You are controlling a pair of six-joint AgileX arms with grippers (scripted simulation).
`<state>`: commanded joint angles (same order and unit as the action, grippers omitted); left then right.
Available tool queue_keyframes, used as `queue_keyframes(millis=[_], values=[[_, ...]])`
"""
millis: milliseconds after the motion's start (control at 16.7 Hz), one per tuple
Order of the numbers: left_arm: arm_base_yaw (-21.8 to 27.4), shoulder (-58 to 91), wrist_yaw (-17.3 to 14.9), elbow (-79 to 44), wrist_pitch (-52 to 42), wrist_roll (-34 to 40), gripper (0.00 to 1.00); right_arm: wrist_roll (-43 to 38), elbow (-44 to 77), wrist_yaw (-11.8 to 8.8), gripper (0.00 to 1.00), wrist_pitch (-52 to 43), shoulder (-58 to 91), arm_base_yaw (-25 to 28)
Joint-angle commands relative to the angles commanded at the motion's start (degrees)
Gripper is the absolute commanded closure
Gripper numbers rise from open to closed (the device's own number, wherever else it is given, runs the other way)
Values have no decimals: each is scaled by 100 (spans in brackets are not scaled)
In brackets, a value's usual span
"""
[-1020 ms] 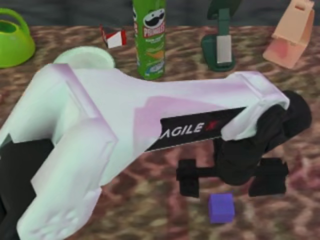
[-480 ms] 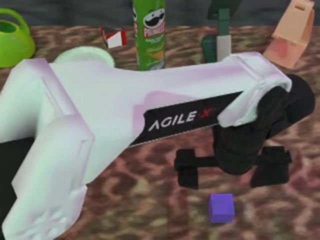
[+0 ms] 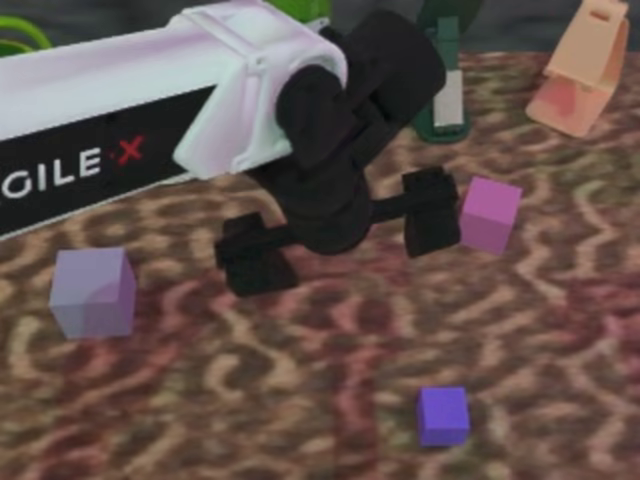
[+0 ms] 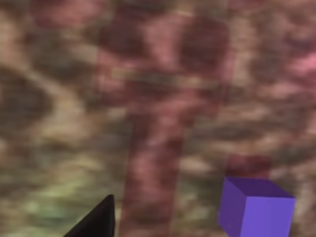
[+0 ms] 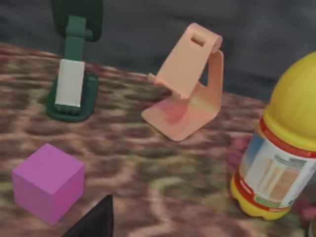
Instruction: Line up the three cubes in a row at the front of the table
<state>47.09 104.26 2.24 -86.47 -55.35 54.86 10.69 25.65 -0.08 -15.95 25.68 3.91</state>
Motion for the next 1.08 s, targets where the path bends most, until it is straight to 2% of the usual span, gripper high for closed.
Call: queue_keyframes(millis=[240,600,840,1080], values=[[-1097,-2323,6,1911,1104,-716,0,864,2267,17,0,-1339,2575,293],[-2821,-6087,-27,5116,2916,-2424,0,2218,5693,28,0,-3514,6772,769],[-3740,-8000,-84,6803,4008,-3664,0,3010,7628,31,0,-4751,9013,1051],[-4422,-9474,-165,7975,4922,-4740,0,3620,9207,34,0,-5621,10583,1269]])
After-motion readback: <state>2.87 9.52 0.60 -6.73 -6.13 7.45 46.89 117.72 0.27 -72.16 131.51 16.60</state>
